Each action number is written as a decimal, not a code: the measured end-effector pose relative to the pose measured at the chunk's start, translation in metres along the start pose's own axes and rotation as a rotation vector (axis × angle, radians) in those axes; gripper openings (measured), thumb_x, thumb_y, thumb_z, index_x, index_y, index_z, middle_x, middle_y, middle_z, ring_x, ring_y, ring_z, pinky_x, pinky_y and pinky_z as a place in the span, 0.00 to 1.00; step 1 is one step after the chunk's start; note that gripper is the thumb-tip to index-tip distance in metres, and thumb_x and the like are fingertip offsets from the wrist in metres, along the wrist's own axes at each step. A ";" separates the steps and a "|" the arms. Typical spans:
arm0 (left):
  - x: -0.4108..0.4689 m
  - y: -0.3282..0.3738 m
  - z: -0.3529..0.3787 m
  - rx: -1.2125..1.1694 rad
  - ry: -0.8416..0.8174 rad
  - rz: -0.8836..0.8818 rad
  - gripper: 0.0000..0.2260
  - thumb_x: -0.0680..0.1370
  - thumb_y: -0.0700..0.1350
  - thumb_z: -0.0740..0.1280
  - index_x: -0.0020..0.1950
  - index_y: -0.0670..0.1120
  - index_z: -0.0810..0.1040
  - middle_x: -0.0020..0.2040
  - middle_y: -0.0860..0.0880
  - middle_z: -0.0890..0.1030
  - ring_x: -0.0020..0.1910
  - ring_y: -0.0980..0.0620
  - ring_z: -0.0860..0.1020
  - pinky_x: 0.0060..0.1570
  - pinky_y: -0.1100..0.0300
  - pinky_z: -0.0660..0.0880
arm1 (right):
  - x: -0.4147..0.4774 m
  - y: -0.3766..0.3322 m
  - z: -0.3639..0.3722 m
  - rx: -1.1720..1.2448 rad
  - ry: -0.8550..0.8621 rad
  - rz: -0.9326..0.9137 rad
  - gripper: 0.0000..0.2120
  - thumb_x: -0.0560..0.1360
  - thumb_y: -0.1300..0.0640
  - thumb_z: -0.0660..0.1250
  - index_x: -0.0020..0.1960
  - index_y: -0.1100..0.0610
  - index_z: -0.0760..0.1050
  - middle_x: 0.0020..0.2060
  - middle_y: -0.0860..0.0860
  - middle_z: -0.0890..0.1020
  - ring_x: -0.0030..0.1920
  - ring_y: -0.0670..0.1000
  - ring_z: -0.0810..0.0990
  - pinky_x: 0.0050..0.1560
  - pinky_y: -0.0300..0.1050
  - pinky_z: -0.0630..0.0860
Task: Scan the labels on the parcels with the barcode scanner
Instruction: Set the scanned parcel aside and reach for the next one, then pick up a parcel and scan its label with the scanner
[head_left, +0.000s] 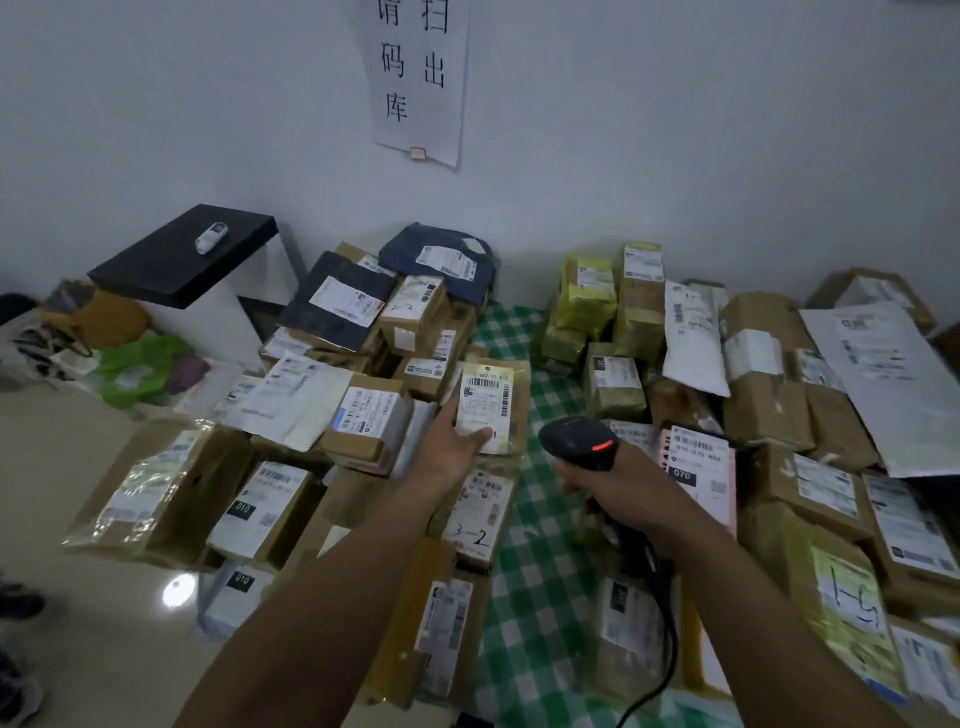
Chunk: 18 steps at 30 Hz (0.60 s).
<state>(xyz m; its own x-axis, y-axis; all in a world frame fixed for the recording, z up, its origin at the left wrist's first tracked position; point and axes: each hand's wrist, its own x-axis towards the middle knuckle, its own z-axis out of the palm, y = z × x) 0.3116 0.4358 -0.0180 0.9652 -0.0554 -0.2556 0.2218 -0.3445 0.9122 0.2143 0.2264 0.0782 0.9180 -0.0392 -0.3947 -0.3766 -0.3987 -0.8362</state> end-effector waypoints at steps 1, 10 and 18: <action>0.013 0.002 0.004 -0.011 0.006 0.007 0.26 0.78 0.41 0.73 0.75 0.51 0.71 0.68 0.51 0.80 0.67 0.50 0.78 0.68 0.46 0.75 | 0.008 -0.002 -0.002 0.005 0.011 0.006 0.03 0.79 0.48 0.72 0.50 0.42 0.78 0.44 0.49 0.88 0.36 0.47 0.83 0.40 0.43 0.78; 0.121 -0.055 0.051 0.131 -0.133 -0.033 0.32 0.78 0.47 0.71 0.80 0.52 0.63 0.74 0.48 0.74 0.72 0.47 0.72 0.71 0.42 0.70 | 0.067 -0.001 -0.009 0.056 0.067 0.121 0.09 0.78 0.48 0.72 0.57 0.41 0.77 0.45 0.49 0.87 0.36 0.45 0.83 0.42 0.43 0.80; 0.136 -0.068 0.061 0.383 -0.195 -0.137 0.34 0.85 0.49 0.61 0.84 0.57 0.43 0.81 0.42 0.60 0.72 0.39 0.70 0.69 0.43 0.70 | 0.087 0.006 -0.013 0.100 0.102 0.157 0.07 0.77 0.47 0.73 0.52 0.39 0.76 0.44 0.46 0.86 0.39 0.48 0.84 0.43 0.43 0.80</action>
<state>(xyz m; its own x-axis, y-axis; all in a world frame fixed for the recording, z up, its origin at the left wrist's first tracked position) 0.4197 0.3942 -0.1344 0.8785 -0.1478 -0.4543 0.2426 -0.6812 0.6908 0.2937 0.2090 0.0441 0.8529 -0.1880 -0.4871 -0.5220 -0.2873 -0.8031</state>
